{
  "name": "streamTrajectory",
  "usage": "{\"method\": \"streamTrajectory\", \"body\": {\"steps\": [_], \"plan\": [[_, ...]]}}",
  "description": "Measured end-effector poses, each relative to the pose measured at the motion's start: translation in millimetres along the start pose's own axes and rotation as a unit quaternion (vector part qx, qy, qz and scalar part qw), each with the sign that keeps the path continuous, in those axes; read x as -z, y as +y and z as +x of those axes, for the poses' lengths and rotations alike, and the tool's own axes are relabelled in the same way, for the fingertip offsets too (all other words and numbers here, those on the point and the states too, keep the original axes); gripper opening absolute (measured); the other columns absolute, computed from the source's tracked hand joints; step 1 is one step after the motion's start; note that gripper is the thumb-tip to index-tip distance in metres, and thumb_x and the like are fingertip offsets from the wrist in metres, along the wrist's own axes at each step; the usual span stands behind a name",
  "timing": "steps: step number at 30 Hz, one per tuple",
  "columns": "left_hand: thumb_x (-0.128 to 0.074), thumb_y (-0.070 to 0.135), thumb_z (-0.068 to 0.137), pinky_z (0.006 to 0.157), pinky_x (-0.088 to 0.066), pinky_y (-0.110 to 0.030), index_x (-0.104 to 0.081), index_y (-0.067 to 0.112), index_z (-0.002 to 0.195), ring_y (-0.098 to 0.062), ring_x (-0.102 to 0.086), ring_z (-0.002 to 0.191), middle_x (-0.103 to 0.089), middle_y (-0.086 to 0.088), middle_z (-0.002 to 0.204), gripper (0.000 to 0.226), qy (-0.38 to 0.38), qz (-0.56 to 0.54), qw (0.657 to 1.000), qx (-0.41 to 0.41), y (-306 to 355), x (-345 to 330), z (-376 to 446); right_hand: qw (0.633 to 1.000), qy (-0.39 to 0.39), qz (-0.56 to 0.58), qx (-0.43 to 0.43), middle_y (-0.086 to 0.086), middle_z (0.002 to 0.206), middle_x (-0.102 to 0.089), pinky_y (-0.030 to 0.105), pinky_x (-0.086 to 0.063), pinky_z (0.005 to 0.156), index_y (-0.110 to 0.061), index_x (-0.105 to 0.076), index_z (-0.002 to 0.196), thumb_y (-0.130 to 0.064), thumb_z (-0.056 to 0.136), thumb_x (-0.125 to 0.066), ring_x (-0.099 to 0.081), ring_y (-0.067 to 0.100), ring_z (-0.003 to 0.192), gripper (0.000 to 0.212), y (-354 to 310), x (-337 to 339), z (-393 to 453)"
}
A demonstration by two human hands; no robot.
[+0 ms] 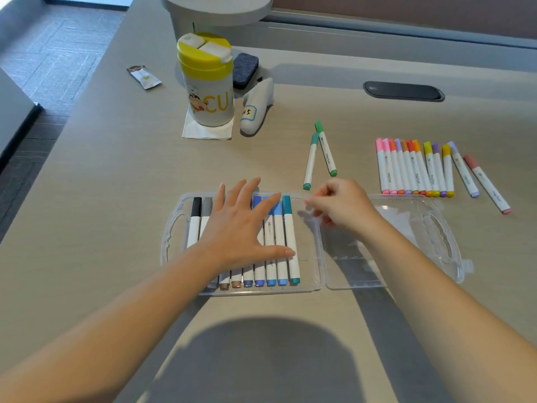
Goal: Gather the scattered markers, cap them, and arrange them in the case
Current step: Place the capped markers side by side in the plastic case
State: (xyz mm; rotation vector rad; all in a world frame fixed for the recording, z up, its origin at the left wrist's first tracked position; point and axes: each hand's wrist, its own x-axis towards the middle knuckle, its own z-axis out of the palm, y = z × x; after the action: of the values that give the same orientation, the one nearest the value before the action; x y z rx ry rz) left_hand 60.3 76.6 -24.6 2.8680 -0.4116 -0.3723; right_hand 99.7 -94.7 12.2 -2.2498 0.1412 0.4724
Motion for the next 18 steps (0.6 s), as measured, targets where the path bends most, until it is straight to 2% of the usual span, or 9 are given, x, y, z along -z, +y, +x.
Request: {"method": "streamTrajectory", "body": {"steps": [2,4,6,8,10,11,14,18], "plan": [[-0.012,0.090,0.048,0.112,0.014,-0.045,0.005,0.043,0.143,-0.025,0.014,0.143,0.015,0.000,0.155,0.108,-0.007,0.000,1.000,0.000,3,-1,4,0.996,0.080,0.007,0.024,0.002,0.076,-0.058,0.027,-0.050,0.062,-0.015,-0.053,0.077,-0.017,0.089,-0.056,-0.057,0.015,0.068,0.013,2,3,11],[-0.018,0.088,0.055,0.111,0.016,-0.048,0.011,0.046,0.141,-0.027,0.016,0.142,0.018,-0.001,0.154,0.100,-0.013,0.018,1.000,-0.001,5,-4,6,0.991,0.127,0.003,0.051,-0.001,0.083,-0.056,0.021,-0.047,0.063,-0.013,-0.056,0.089,-0.016,0.090,-0.053,-0.056,0.014,0.076,0.005,3,3,20],[-0.021,0.089,0.061,0.110,0.017,-0.050,0.014,0.047,0.140,-0.028,0.016,0.142,0.017,-0.002,0.155,0.096,-0.016,0.047,0.999,-0.004,6,-6,6,0.989,0.127,-0.009,0.078,-0.002,0.096,-0.055,0.010,-0.041,0.061,-0.012,-0.057,0.107,-0.016,0.092,-0.051,-0.053,0.011,0.085,0.017,1,0,29],[-0.025,0.087,0.066,0.110,0.017,-0.051,0.013,0.046,0.140,-0.029,0.017,0.142,0.017,-0.002,0.155,0.093,-0.023,0.056,0.998,-0.002,6,-7,6,0.989,0.114,-0.023,0.089,0.002,0.113,-0.052,0.009,-0.041,0.068,-0.012,-0.055,0.119,-0.017,0.092,-0.051,-0.052,0.012,0.098,0.027,-2,-4,38],[-0.027,0.085,0.067,0.110,0.017,-0.052,0.012,0.046,0.141,-0.029,0.018,0.142,0.017,-0.002,0.155,0.093,-0.026,0.054,0.998,-0.002,7,-6,7,0.989,0.117,-0.044,0.084,0.007,0.124,-0.050,0.018,-0.042,0.080,-0.011,-0.055,0.119,-0.021,0.090,-0.055,-0.052,0.016,0.108,0.030,-4,-10,49],[-0.028,0.085,0.067,0.110,0.017,-0.052,0.012,0.046,0.141,-0.029,0.018,0.142,0.017,-0.002,0.155,0.093,-0.025,0.055,0.998,-0.002,7,-6,7,0.988,0.123,-0.056,0.074,0.008,0.125,-0.049,0.022,-0.043,0.083,-0.010,-0.055,0.117,-0.023,0.089,-0.057,-0.051,0.016,0.106,0.032,-5,-12,55],[-0.030,0.085,0.066,0.109,0.019,-0.051,0.011,0.046,0.141,-0.029,0.018,0.142,0.018,-0.002,0.155,0.094,-0.017,0.053,0.998,-0.003,8,-6,7,0.985,0.154,-0.076,0.027,0.010,0.120,-0.049,0.030,-0.048,0.083,-0.009,-0.051,0.113,-0.024,0.083,-0.065,-0.048,0.017,0.094,0.036,-10,-14,67],[-0.030,0.085,0.066,0.108,0.021,-0.050,0.012,0.045,0.141,-0.029,0.019,0.142,0.018,-0.003,0.155,0.095,-0.006,0.049,0.999,-0.010,7,-8,7,0.980,0.170,-0.106,-0.005,0.013,0.122,-0.053,0.032,-0.048,0.081,-0.009,-0.040,0.123,-0.012,0.083,-0.066,-0.055,0.029,0.108,0.048,-14,-13,75]]}}
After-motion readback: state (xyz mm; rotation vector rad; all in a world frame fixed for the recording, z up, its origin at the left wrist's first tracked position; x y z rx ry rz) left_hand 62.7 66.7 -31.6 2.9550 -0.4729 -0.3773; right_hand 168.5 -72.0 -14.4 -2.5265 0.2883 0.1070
